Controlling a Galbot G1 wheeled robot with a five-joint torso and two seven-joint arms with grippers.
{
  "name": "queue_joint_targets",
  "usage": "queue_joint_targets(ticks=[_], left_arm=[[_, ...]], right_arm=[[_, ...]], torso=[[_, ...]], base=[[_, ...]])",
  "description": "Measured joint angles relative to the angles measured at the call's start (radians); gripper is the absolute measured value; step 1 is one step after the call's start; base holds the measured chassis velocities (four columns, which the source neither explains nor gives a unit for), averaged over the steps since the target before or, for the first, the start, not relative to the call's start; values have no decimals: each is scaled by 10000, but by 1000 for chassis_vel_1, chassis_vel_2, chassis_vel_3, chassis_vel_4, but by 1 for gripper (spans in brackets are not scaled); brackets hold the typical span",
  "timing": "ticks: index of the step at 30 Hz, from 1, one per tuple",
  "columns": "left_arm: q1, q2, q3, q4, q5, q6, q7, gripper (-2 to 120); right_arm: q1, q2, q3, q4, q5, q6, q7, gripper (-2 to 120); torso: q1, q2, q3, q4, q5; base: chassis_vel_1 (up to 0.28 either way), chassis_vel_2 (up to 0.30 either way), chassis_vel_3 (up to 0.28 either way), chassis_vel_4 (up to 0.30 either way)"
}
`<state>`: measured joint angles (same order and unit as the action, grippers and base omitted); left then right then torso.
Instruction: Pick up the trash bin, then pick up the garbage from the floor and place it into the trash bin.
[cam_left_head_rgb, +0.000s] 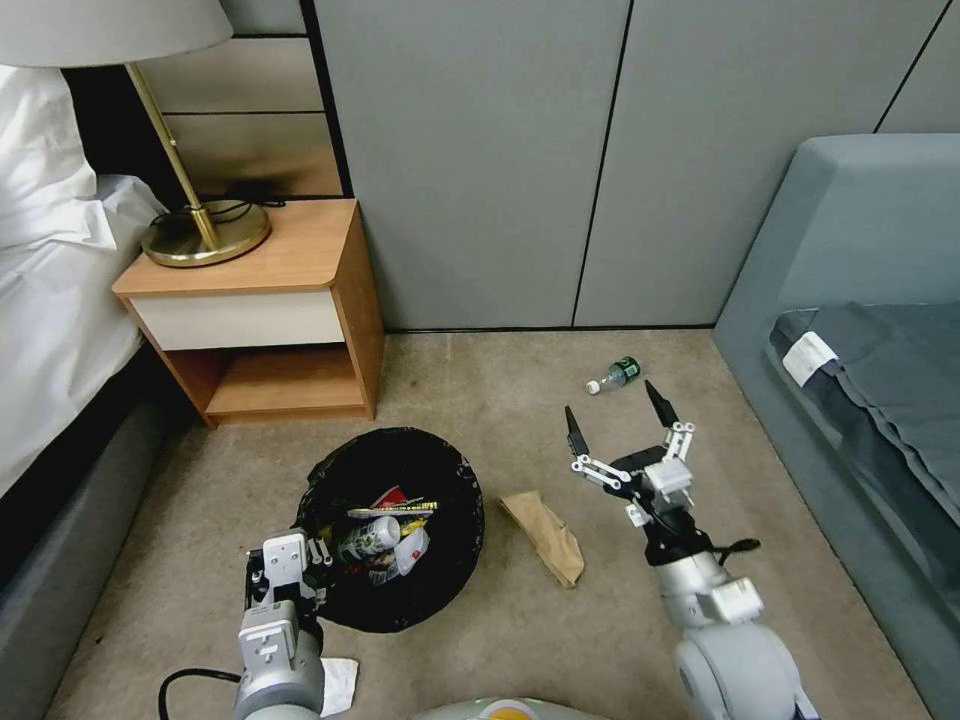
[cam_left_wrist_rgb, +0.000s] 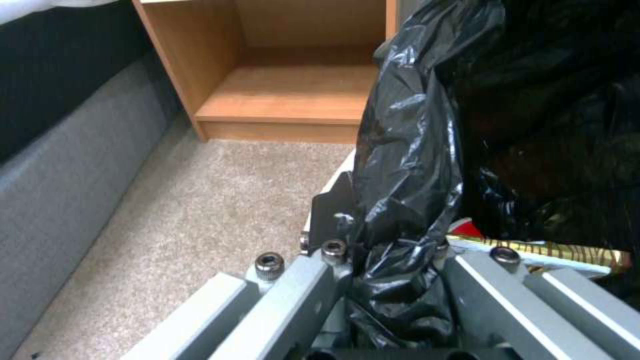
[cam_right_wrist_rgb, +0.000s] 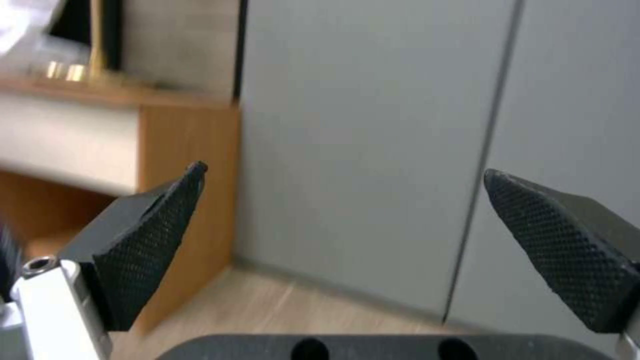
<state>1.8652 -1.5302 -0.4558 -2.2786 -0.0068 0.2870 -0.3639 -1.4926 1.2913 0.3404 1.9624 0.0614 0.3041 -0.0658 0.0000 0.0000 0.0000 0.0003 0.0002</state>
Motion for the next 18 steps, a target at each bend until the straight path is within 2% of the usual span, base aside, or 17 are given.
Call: queue_joint_targets(ticks=[2,3,5,6,8,10,12,18], left_arm=[[0,1,-2,0,0,0,0,1],[0,1,-2,0,0,0,0,1],[0,0,0,0,0,0,0,1],[0,0,0,0,0,0,0,1],[0,0,0,0,0,0,0,1],[0,0,0,0,0,0,-1,1],[0,0,-1,0,0,0,0,1],[0,0,0,0,0,0,1,1]], right_arm=[[330,-444,-402,-389,373,-757,-64,100],[330,-444,-402,-389,373,-757,-64,100],[821,-1212,-905,-1010,1165,-1620,-294,100],[821,-1212,-905,-1010,1165,-1620,-294,100],[1232,-1855,-1357,-1723,1767,-2028,-546,100],[1290,-1939,-1441,-1862,1841,-2090,-601,100],[1568,-2172,-1848,-2559,2052,-2478,-966,100],[1872,-2132,-2211,-3324,2087,-3372,-1414,100]], torso=[[0,0,0,-2,0],[0,0,0,-2,0],[0,0,1,-2,0],[0,0,1,-2,0],[0,0,0,-2,-2],[1,0,1,-2,-3],[0,0,1,-3,-1],[0,0,1,-4,-1]], base=[[0,0,0,0],[0,0,0,0],[0,0,0,0],[0,0,0,0],[0,0,0,0],[0,0,0,0],[0,0,0,0],[0,0,0,0]])
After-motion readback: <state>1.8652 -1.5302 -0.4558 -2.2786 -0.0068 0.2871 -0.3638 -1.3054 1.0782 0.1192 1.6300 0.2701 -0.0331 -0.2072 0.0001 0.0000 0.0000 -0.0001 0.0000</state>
